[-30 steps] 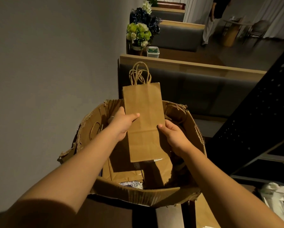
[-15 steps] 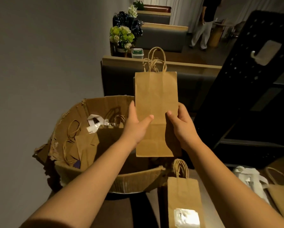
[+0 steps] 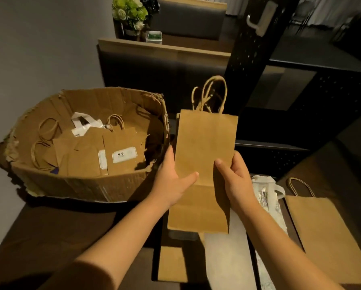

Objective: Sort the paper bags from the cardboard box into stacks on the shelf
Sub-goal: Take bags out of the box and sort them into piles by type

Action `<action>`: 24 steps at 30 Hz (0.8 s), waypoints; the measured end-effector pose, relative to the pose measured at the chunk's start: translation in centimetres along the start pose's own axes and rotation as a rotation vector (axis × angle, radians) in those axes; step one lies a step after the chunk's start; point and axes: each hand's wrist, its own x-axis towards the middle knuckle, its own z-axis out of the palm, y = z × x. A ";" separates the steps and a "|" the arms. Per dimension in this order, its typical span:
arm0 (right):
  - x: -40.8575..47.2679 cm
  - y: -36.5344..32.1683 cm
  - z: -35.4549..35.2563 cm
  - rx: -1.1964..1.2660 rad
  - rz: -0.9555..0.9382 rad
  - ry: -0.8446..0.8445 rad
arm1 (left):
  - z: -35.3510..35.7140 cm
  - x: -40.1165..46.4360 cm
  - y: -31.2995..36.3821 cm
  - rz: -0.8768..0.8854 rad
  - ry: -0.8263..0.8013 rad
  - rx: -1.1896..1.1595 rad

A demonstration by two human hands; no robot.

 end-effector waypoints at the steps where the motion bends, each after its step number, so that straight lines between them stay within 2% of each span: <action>1: -1.0 1.0 -0.5 0.019 0.031 0.008 | 0.6 -0.9 -0.8 -0.033 -0.014 -0.010; 4: -3.7 5.1 -1.8 -0.001 0.141 0.031 | 2.3 -3.3 -4.0 -0.160 -0.056 -0.029; 8: -5.7 10.7 -2.2 -0.207 0.258 0.001 | 3.7 -4.9 -7.9 -0.281 -0.094 0.063; 15: -6.3 14.8 -0.6 -0.551 0.459 -0.104 | 3.7 -5.0 -12.4 -0.493 -0.088 0.443; 18: -6.0 15.3 0.1 -0.649 0.487 -0.120 | 3.3 -4.7 -12.8 -0.532 -0.087 0.581; 24: -5.3 15.6 0.9 -0.708 0.475 -0.086 | 3.0 -4.0 -13.2 -0.516 -0.077 0.651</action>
